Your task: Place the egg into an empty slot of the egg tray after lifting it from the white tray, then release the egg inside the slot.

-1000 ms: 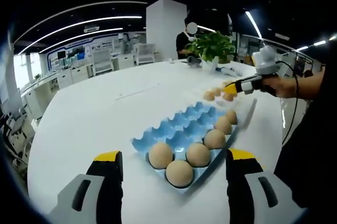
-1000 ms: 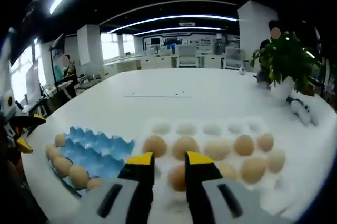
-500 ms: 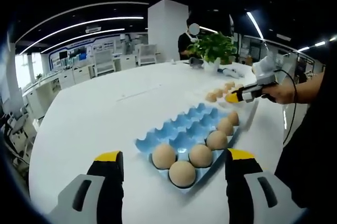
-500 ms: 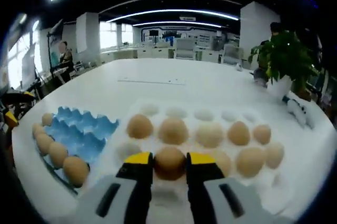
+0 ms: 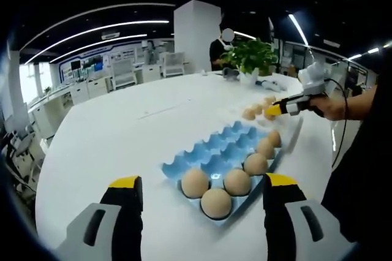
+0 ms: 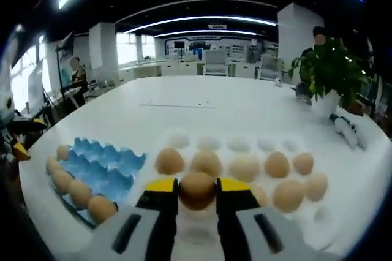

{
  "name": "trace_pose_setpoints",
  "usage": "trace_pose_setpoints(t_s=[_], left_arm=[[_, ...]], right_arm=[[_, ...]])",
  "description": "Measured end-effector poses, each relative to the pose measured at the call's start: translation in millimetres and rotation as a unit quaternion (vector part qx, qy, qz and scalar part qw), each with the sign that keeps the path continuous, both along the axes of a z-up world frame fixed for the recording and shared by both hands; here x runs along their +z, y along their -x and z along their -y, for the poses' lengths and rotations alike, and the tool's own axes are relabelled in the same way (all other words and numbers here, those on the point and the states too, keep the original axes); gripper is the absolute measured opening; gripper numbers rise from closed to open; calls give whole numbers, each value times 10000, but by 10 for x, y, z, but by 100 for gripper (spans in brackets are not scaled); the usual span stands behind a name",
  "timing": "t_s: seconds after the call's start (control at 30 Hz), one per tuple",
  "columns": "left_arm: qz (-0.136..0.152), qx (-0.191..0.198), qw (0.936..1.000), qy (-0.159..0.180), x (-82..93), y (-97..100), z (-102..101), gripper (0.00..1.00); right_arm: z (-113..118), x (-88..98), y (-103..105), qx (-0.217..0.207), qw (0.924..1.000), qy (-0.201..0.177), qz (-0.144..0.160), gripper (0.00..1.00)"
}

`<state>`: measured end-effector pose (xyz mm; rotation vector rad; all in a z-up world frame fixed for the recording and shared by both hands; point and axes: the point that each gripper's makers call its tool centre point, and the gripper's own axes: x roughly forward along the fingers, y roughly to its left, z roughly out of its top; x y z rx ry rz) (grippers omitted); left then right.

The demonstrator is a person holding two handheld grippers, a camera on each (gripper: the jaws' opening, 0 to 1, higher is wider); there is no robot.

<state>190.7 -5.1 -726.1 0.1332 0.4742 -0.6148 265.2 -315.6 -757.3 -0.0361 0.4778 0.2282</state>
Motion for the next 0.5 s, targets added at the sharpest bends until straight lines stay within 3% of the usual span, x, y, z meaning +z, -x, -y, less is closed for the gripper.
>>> trace_pose_setpoints(t_s=[0.5], left_arm=[[-183,-41,9997,153,-56,34,59,99]], right_arm=[[-276,183,-3,312,9992,-161,183,24]])
